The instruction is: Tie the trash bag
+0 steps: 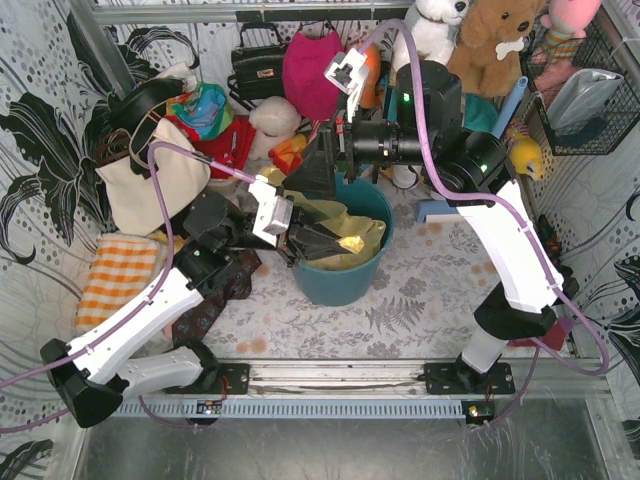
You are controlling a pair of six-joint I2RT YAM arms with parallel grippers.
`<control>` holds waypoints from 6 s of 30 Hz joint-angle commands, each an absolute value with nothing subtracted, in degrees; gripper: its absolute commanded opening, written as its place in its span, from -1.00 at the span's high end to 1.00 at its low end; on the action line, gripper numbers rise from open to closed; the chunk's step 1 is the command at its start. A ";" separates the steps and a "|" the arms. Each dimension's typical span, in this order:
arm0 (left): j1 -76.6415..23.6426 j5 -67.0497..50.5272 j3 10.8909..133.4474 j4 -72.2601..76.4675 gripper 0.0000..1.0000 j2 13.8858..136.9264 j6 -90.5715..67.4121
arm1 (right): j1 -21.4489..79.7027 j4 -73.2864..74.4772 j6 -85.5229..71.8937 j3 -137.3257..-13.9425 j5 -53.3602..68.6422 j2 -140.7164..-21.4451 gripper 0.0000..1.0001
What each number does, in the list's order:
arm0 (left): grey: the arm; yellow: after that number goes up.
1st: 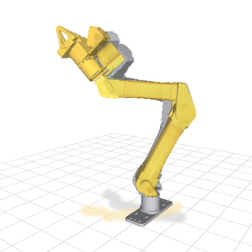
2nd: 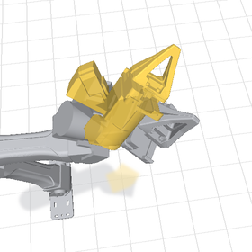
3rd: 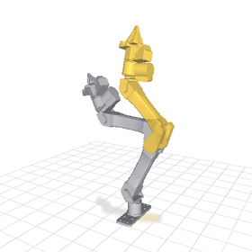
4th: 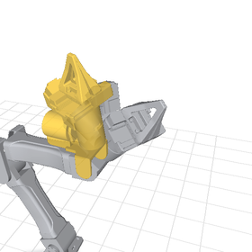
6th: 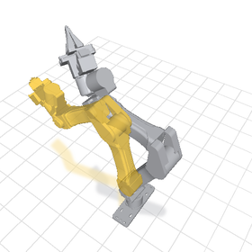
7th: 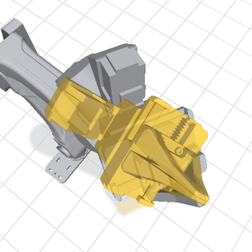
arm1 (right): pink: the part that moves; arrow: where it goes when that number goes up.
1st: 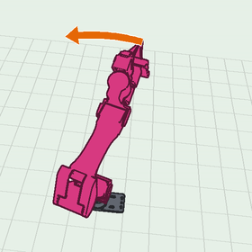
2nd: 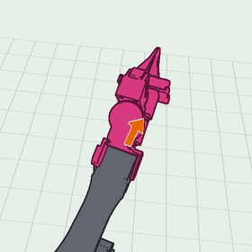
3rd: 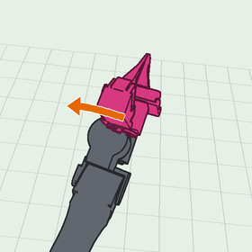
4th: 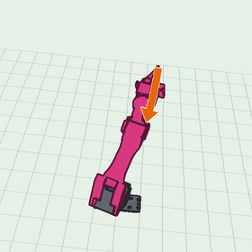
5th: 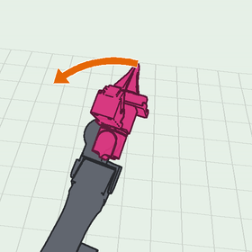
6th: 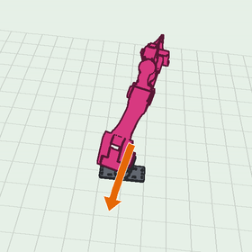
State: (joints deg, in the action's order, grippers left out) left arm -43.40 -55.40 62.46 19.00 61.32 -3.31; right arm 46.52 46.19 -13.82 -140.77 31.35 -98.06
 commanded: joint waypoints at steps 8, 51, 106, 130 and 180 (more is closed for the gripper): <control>-43.33 -56.58 60.35 24.18 1.00 59.93 -6.08 | 48.30 43.18 -10.71 -142.03 31.88 -99.10 -0.85; -43.40 -32.31 65.23 8.91 1.00 55.11 8.81 | 52.12 23.16 -26.87 -103.28 -0.54 -76.21 1.00; -43.33 -13.42 61.12 8.75 0.82 52.96 9.95 | 52.12 -10.23 -31.71 -66.71 2.38 -57.84 1.00; -43.18 -27.86 60.90 5.12 1.00 51.41 15.49 | 52.12 -13.19 -34.79 -71.98 -0.24 -63.15 1.00; -35.12 -77.70 77.67 6.56 1.00 67.16 1.92 | 52.07 4.40 -35.49 -73.64 -1.93 -61.85 1.00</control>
